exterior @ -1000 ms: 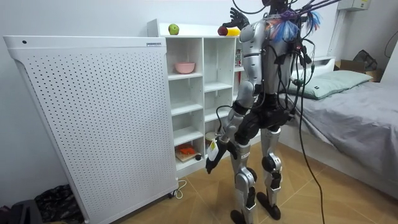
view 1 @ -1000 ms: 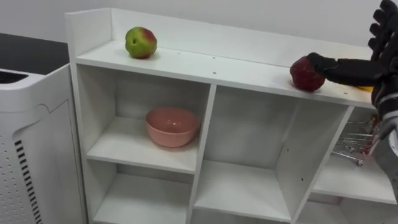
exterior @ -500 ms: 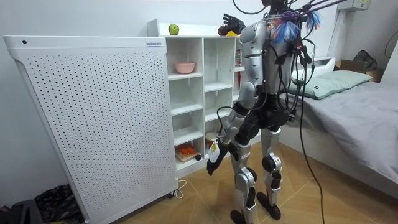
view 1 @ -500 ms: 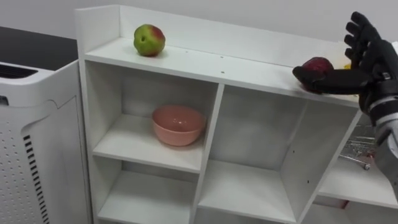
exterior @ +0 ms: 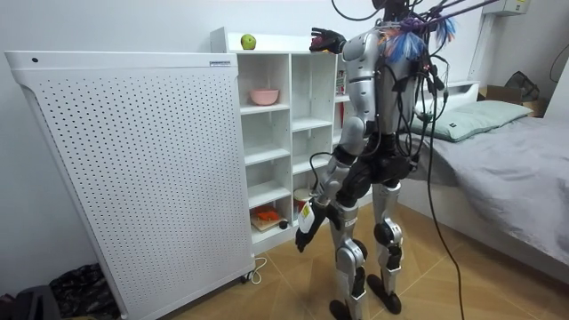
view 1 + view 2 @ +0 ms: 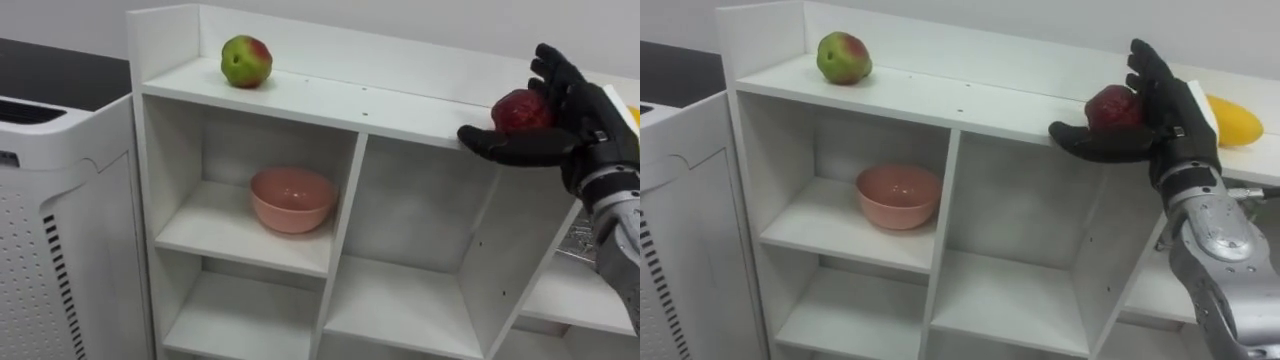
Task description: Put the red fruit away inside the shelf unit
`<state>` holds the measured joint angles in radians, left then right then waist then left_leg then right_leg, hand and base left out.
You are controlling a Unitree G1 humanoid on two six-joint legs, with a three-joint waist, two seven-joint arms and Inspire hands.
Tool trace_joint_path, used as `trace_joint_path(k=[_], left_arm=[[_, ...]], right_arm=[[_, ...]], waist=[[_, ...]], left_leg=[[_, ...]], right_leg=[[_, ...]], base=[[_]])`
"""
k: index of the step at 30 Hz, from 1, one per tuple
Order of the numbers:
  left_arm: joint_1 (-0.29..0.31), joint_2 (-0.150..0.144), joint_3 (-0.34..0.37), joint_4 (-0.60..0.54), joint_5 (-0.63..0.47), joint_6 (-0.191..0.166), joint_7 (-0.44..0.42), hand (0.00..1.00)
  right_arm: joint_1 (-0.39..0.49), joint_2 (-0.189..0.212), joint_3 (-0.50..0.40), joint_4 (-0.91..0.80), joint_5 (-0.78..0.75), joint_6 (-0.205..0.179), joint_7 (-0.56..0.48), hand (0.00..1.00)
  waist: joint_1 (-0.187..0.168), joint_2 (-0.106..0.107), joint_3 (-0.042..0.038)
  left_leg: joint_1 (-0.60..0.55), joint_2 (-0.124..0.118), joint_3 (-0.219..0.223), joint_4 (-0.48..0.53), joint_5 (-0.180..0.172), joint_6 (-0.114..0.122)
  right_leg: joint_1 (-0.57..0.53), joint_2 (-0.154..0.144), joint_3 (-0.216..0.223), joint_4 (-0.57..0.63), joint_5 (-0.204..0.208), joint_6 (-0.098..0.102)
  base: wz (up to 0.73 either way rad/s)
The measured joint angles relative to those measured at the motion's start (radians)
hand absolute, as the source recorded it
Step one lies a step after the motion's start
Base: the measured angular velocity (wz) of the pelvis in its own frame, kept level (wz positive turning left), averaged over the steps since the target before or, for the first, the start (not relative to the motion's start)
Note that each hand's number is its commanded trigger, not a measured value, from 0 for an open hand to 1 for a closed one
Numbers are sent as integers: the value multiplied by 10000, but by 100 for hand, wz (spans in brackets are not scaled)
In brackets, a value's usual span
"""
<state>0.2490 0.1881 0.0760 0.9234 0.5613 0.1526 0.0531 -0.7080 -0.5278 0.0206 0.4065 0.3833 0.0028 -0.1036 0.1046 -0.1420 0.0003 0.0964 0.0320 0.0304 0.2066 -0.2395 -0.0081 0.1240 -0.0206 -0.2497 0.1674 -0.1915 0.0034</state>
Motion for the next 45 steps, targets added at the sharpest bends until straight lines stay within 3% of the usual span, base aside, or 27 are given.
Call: trace_joint_path(k=[3, 20, 25, 28, 31, 37, 40, 45], left_arm=[[-69, 55, -9, 2, -4, -1, -2, 0], [-193, 252, -182, 20, -213, -14, 44, 0], [-296, 251, -404, 17, -227, -19, 52, 0], [-355, 249, -404, 14, -276, -20, 52, 0], [-440, 228, -408, 52, -277, -21, 47, 0], [-536, 182, -410, 486, -331, -41, 235, 0], [-429, 152, -413, 483, -331, -69, 296, 0], [-342, 66, -415, 505, -329, -69, 542, 0]], right_arm=[[6, -2, 2, 134, -2, 3, 184, 100], [4, -3, 74, 131, 54, -96, 297, 100], [4, 8, 74, 105, 548, -233, 110, 100], [7, 25, 72, -154, 1138, -227, -46, 100], [116, 285, 75, -836, 1794, -217, -60, 100], [1358, 805, 423, -2772, 2799, -215, 407, 100], [1848, 1089, 587, -3717, 2851, -183, 723, 100], [1902, 1392, 999, -3921, 2920, -90, 1236, 100]], waist=[[-33, -38, -27], [-194, -16, -7], [-146, 70, 72], [-169, 97, 79], [-163, 214, 57], [120, 568, -17], [110, 642, -39], [144, 713, -33]], left_leg=[[25, -1, -8, 4, 2, 0], [18, -54, -16, 3, 18, 20], [4, -52, 18, 3, 17, 21], [-73, -52, 61, 1, 17, 21], [-144, -48, 214, 2, 19, 24], [254, -54, 262, -141, 19, 24], [275, -43, 367, -182, 19, 24], [247, -19, 387, -180, 19, 23]], right_leg=[[46, -3, -7, -4, 0, 0], [51, -58, 2, -7, 0, 0], [-1, -62, 14, -4, 0, 0], [-67, -68, 25, -4, 0, 0], [-198, -55, 173, -3, 1, -1], [13, -31, 527, -69, 1, -1], [37, -20, 540, -134, 7, -11], [3, -33, 536, -118, 31, -40]], base=[[0], [0], [-2], [-1], [-12], [-17], [-3], [2]])
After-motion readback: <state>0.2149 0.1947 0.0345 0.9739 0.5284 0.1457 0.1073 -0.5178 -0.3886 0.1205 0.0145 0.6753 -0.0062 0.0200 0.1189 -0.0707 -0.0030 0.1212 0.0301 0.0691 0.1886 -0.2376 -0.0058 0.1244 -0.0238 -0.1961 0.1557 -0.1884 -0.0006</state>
